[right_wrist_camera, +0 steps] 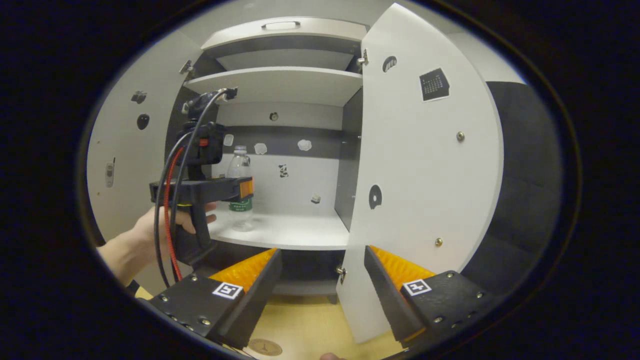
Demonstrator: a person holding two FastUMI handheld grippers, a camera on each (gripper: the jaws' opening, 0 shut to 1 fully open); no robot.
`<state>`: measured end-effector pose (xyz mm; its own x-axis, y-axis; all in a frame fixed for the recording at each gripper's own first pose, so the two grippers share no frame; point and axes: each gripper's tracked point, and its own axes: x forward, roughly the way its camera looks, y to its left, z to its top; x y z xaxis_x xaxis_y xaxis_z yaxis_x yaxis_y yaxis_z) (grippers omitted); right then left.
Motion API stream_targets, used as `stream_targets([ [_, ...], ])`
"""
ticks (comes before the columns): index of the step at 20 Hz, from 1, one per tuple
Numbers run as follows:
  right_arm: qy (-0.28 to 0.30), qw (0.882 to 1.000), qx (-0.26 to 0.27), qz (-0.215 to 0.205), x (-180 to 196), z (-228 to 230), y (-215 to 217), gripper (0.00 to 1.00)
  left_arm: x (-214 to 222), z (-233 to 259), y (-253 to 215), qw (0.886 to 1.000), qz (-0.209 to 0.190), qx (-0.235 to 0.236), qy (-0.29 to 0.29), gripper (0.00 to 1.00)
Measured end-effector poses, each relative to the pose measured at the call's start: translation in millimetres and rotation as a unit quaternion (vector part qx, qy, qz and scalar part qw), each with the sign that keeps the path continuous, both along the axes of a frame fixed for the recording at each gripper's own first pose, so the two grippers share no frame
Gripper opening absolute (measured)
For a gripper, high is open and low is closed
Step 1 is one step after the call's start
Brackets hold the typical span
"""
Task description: Grasp the bottle in the cabinet with the left hand and place it on the coaster, then close the right door with the right hand and the left door with the left hand.
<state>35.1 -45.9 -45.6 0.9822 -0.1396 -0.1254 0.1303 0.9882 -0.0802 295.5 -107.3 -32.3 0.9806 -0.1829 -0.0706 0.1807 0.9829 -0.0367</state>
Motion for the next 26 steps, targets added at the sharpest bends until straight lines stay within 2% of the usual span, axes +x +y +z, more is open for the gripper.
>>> stream_targets([
  [4, 0.004, 1.0, 0.002, -0.009, -5, -4, -8, 1.0, 20, -10, -5, 1.0, -0.003, 0.005, 0.012, 0.96],
  [6, 0.01, 1.0, 0.007, -0.008, -9, -9, -9, 1.0, 23, -12, -3, 1.0, 0.001, 0.007, 0.016, 0.93],
  [7, 0.01, 1.0, 0.007, -0.009, -9, -10, -11, 1.0, 23, -11, 0, 1.0, 0.007, 0.009, 0.015, 0.86],
  [8, 0.011, 1.0, 0.007, -0.011, -10, -10, -12, 1.0, 20, -9, -1, 1.0, 0.007, 0.009, 0.013, 0.83],
  [11, 0.009, 1.0, 0.016, -0.005, -15, -10, -12, 1.0, 7, 4, 2, 1.0, 0.005, 0.003, 0.004, 0.82],
  [14, 0.009, 1.0, 0.016, -0.001, -18, -11, -16, 1.0, -20, 16, 4, 1.0, 0.005, -0.002, -0.006, 0.82],
  [19, 0.016, 0.999, 0.032, 0.006, -32, -20, -23, 1.0, -81, 5, 9, 1.0, 0.016, -0.012, -0.002, 0.82],
  [26, 0.04, 0.998, 0.048, 0.02, -55, -39, -36, 1.0, -160, -50, 5, 0.999, 0.029, 0.014, 0.014, 0.82],
])
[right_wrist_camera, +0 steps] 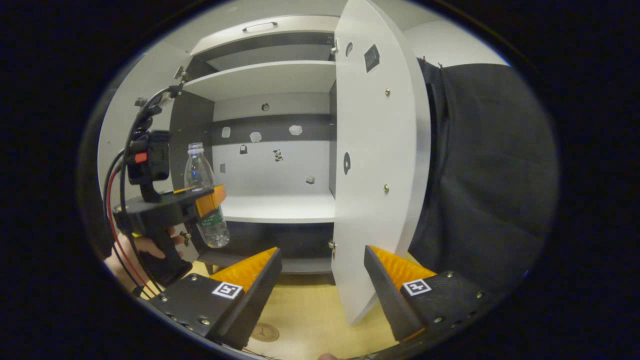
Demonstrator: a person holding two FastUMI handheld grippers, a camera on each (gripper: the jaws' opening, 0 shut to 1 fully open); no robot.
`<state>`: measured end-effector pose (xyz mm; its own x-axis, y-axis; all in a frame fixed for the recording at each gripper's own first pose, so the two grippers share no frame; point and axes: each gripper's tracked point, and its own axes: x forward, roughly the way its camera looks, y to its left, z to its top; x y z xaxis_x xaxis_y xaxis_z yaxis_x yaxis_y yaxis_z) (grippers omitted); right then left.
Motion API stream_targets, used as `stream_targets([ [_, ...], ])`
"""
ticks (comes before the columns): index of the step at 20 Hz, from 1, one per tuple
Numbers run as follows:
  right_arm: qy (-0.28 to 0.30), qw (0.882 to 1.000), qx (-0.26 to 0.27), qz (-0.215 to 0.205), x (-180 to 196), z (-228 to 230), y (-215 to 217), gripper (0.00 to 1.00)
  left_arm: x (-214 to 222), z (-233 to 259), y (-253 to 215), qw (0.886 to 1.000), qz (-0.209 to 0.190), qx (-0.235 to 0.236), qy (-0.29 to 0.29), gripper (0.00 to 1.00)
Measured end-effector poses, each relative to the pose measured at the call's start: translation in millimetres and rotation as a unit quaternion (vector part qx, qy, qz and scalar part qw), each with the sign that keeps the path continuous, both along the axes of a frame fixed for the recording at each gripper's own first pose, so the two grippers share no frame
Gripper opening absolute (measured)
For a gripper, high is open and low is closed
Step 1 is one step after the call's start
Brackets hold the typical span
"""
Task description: Grasp the bottle in the cabinet with the left hand and place it on the coaster, then close the right door with the right hand and the left door with the left hand.
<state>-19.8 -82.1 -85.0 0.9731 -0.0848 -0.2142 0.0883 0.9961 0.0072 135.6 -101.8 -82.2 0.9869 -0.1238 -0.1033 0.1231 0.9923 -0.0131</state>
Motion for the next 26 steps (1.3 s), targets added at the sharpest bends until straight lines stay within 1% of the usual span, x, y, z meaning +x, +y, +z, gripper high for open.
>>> stream_targets([
  [1, -0.005, 1.0, 0.003, 0.002, -4, 2, -1, 1.0, -11, -12, 2, 1.0, 0.007, 0.002, 0.006, 0.82],
  [3, -0.012, 1.0, 0.004, 0.008, -8, 3, -3, 1.0, -30, -32, -3, 1.0, 0.01, 0.006, 0.014, 0.82],
  [6, 0.004, 1.0, -0.001, 0.016, -17, -8, -8, 1.0, -57, -73, -11, 0.999, 0.009, 0.01, 0.03, 0.82],
  [10, 0.032, 0.999, -0.004, 0.02, -27, -31, -12, 1.0, -87, -136, -22, 0.997, 0.007, 0.01, 0.073, 0.82],
  [18, 0.069, 0.997, -0.008, 0.025, -41, -71, -23, 1.0, -129, -235, -43, 0.991, -0.001, 0.008, 0.131, 0.83],
  [19, 0.069, 0.997, -0.012, 0.026, -44, -73, -24, 0.98, -133, -245, -45, 0.991, -0.003, 0.007, 0.134, 0.83],
  [22, 0.073, 0.997, -0.019, 0.028, -47, -77, -28, 0.98, -144, -271, -49, 0.989, -0.006, 0.018, 0.15, 0.83],
  [26, 0.08, 0.996, -0.027, 0.032, -50, -84, -30, 0.98, -146, -284, -52, 0.989, -0.013, 0.026, 0.148, 0.83],
])
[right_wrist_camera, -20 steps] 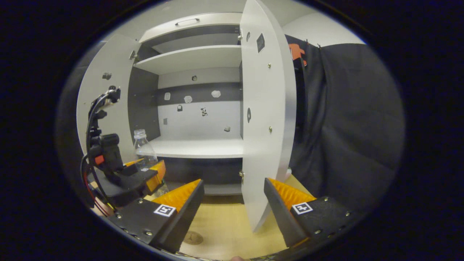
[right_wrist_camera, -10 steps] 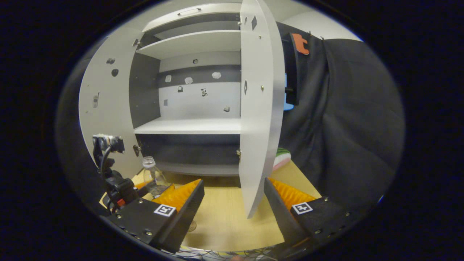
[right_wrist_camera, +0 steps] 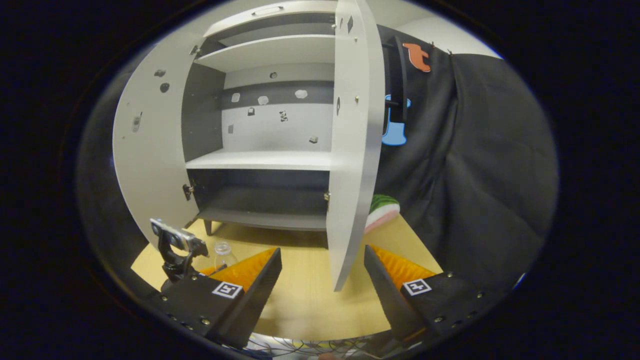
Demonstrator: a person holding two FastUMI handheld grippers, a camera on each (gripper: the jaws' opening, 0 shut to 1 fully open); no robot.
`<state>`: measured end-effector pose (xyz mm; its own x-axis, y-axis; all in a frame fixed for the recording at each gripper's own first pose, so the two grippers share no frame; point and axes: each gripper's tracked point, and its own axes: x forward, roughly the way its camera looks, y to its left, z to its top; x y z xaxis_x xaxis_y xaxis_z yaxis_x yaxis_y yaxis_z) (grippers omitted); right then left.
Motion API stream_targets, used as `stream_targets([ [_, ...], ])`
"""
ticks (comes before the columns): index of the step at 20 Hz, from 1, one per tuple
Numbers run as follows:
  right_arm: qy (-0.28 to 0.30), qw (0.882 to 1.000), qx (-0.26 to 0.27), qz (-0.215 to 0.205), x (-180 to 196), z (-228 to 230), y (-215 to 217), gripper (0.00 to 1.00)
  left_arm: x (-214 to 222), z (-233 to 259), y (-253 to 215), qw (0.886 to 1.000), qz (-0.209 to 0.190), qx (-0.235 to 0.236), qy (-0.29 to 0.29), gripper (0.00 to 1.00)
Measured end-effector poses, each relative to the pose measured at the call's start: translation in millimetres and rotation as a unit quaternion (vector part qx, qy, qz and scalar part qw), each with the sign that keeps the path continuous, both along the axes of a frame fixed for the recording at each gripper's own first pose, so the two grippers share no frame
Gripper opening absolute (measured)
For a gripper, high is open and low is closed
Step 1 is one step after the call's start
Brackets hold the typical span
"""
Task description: Grasp the bottle in the cabinet with the left hand and place it on the coaster, then close the right door with the right hand and the left door with the left hand.
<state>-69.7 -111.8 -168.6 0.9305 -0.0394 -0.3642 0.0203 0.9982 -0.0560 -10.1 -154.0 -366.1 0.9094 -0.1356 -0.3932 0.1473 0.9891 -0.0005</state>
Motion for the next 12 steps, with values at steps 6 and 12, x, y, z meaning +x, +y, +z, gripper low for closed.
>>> stream_targets([
  [6, 0.016, 1.0, 0.005, 0.002, -1, -12, 2, 0.98, -7, 0, 4, 1.0, 0.014, -0.003, 0.002, 0.83],
  [12, 0.027, 0.999, 0.017, 0.008, -1, -22, 9, 0.98, -18, -12, 9, 1.0, 0.021, -0.002, 0.021, 0.83],
])
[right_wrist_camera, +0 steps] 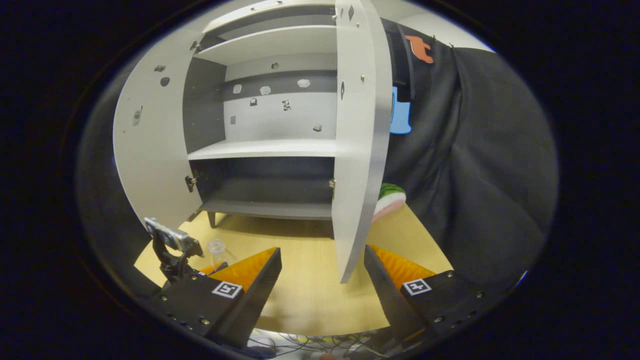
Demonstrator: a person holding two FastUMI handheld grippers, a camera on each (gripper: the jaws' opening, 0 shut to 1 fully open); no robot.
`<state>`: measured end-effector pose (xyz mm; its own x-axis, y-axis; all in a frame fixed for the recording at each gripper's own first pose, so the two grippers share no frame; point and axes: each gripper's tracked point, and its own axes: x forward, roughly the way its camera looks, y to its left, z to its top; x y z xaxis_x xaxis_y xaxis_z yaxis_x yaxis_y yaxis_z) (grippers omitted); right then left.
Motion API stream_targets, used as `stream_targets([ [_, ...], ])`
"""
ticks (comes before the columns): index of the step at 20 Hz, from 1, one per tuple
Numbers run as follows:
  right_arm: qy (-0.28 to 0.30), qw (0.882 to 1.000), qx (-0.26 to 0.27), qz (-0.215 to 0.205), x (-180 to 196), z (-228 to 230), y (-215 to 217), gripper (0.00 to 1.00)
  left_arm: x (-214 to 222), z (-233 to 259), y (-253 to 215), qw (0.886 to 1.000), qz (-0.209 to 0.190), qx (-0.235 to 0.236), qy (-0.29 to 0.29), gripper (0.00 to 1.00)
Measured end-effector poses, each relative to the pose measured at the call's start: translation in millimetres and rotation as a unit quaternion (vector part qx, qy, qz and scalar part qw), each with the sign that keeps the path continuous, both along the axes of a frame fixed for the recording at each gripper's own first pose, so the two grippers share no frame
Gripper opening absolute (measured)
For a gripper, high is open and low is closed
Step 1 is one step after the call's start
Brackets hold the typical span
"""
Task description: Grasp the bottle in the cabinet with the left hand and place it on the coaster, then close the right door with the right hand and the left door with the left hand.
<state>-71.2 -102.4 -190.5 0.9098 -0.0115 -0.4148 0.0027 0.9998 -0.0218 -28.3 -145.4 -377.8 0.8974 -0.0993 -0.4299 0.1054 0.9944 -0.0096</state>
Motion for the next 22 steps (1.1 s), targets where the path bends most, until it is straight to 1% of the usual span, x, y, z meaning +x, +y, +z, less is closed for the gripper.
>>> stream_targets([
  [1, 0.002, 1.0, 0.001, 0.001, 0, -2, 1, 0.98, 0, -3, 5, 1.0, 0.006, 0.001, 0.003, 0.84],
  [2, 0.003, 1.0, 0.001, 0.002, 0, -2, 2, 1.0, -1, -5, 7, 1.0, 0.009, -0.002, 0.007, 0.84],
  [3, 0.005, 1.0, 0.001, 0.003, -2, -3, 2, 0.98, -3, -8, 7, 1.0, 0.01, -0.008, 0.013, 0.84],
  [5, 0.007, 1.0, 0.001, 0.001, -4, -6, 0, 0.98, -6, -9, 8, 1.0, 0.009, -0.006, 0.013, 0.84],
  [6, 0.01, 1.0, 0.005, 0.0, -4, -8, 0, 0.98, -8, -7, 8, 1.0, 0.007, 0.0, 0.008, 0.84],
  [7, 0.012, 1.0, 0.01, -0.001, -6, -8, 0, 0.99, -8, -6, 8, 1.0, 0.004, 0.004, 0.005, 0.87],
  [8, 0.012, 1.0, 0.014, -0.002, -6, -8, 2, 0.99, -7, -4, 8, 1.0, 0.003, 0.008, 0.001, 0.84],
  [13, 0.01, 1.0, 0.016, 0.001, -8, -7, 4, 1.0, 0, 11, 0, 0.999, -0.022, 0.022, -0.033, 0.84],
  [14, 0.011, 1.0, 0.015, 0.001, -9, -7, 5, 0.98, 3, 11, 1, 0.999, -0.023, 0.024, -0.037, 0.84],
  [15, 0.012, 1.0, 0.014, 0.001, -9, -7, 3, 1.0, 5, 9, 2, 0.999, -0.024, 0.024, -0.037, 0.84],
  [16, 0.013, 1.0, 0.014, -0.001, -9, -8, 2, 1.0, 8, 10, 1, 0.999, -0.025, 0.021, -0.041, 0.85],
  [18, 0.016, 1.0, 0.021, -0.005, -12, -9, 0, 1.0, 8, 5, 5, 0.999, -0.021, 0.025, -0.032, 0.85],
  [19, 0.017, 1.0, 0.026, -0.007, -13, -10, -1, 1.0, 8, 6, 6, 0.999, -0.019, 0.02, -0.031, 0.85],
  [22, 0.018, 0.999, 0.035, -0.013, -10, -10, -2, 1.0, -1, 2, 7, 0.999, -0.019, 0.02, -0.021, 0.85],
])
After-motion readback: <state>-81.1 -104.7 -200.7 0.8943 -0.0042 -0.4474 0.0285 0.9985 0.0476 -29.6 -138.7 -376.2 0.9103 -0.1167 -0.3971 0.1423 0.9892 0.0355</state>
